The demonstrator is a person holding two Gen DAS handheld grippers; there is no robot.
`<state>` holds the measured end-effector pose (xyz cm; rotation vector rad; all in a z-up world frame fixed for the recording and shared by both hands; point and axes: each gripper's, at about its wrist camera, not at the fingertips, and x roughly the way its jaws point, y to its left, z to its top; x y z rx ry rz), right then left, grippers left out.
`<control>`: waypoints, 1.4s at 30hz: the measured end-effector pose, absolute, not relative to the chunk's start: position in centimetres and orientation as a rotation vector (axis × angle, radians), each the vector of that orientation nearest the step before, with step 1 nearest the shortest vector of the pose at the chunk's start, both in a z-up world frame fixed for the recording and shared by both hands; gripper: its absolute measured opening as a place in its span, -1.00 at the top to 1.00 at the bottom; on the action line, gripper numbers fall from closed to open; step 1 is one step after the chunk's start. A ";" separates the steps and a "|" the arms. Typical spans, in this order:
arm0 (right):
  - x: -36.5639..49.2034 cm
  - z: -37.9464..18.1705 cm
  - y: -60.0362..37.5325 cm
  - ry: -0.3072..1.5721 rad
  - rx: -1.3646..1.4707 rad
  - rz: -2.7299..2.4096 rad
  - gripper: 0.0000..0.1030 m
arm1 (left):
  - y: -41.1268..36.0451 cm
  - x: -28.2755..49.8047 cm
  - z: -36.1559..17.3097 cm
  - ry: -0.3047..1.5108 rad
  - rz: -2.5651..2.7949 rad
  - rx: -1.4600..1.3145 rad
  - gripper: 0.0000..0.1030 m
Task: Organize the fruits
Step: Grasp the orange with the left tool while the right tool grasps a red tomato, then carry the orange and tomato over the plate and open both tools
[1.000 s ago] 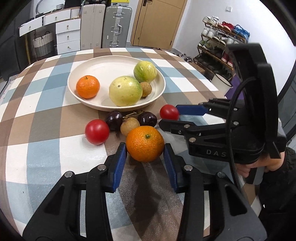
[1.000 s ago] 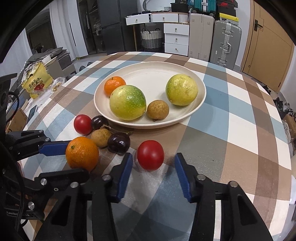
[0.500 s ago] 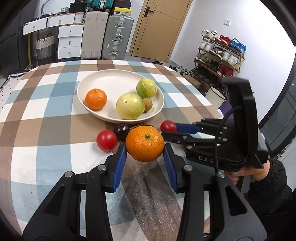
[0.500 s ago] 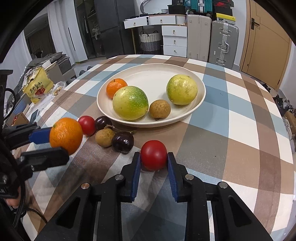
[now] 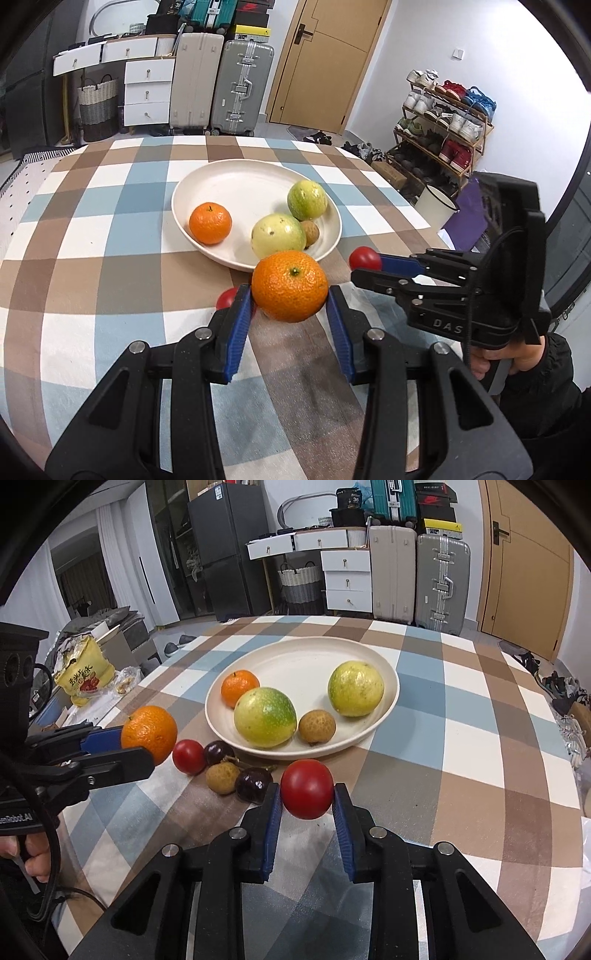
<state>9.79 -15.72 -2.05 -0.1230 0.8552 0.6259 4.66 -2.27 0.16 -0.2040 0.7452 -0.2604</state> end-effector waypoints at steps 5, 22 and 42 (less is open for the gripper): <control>10.3 -1.3 -15.8 0.838 -0.107 0.631 0.46 | -1.8 5.3 0.5 0.732 -0.242 -0.201 0.27; 12.5 0.9 -14.4 0.785 -0.073 0.671 0.46 | -0.2 9.2 1.9 0.703 -0.183 -0.170 0.27; 17.4 1.0 -11.8 0.798 -0.055 0.679 0.46 | -1.1 16.1 1.0 0.727 -0.171 -0.097 0.27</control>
